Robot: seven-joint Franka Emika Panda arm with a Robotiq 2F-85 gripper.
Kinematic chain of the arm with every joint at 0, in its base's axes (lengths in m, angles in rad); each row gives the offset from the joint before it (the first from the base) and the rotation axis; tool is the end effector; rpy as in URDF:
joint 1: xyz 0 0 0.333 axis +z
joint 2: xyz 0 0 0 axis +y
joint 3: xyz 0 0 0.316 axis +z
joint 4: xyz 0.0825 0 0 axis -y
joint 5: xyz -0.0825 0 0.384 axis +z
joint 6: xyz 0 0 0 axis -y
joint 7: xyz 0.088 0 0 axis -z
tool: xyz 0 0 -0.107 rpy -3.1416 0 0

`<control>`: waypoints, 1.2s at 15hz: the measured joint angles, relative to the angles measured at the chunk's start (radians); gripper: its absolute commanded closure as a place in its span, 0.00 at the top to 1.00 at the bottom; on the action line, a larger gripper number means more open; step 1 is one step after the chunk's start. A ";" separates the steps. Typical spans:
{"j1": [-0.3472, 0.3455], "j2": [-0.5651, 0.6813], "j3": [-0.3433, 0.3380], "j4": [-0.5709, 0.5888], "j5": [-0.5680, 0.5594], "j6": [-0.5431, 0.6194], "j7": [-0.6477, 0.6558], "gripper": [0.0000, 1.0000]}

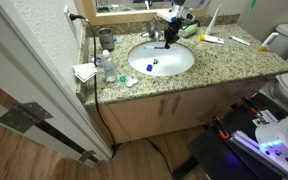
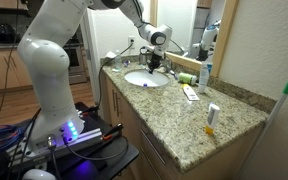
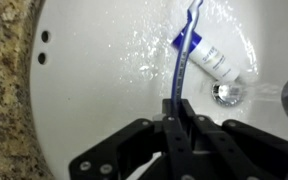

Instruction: Open the tap

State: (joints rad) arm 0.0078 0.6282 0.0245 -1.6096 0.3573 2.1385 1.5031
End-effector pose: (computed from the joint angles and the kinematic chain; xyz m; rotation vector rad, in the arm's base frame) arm 0.6831 0.0350 0.2547 -1.9723 2.2082 0.4229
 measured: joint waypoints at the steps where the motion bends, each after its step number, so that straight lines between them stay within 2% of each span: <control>1: -0.010 -0.006 0.014 0.000 0.044 -0.004 -0.044 0.02; 6: -0.037 -0.036 0.089 0.015 0.283 -0.006 -0.233 0.02; 7: -0.037 -0.037 0.105 0.021 0.330 -0.007 -0.269 0.09; 9: -0.031 -0.037 0.127 0.025 0.385 -0.012 -0.343 0.09; 10: -0.028 -0.037 0.131 0.025 0.392 -0.013 -0.356 0.09; 11: -0.027 -0.037 0.131 0.025 0.394 -0.014 -0.361 0.02; 14: -0.025 -0.035 0.128 0.032 0.421 -0.037 -0.364 0.02; 18: -0.022 -0.007 0.143 0.134 0.605 -0.174 -0.371 0.02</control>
State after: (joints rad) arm -0.0146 0.6215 0.1677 -1.4757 0.9625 1.9647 1.1325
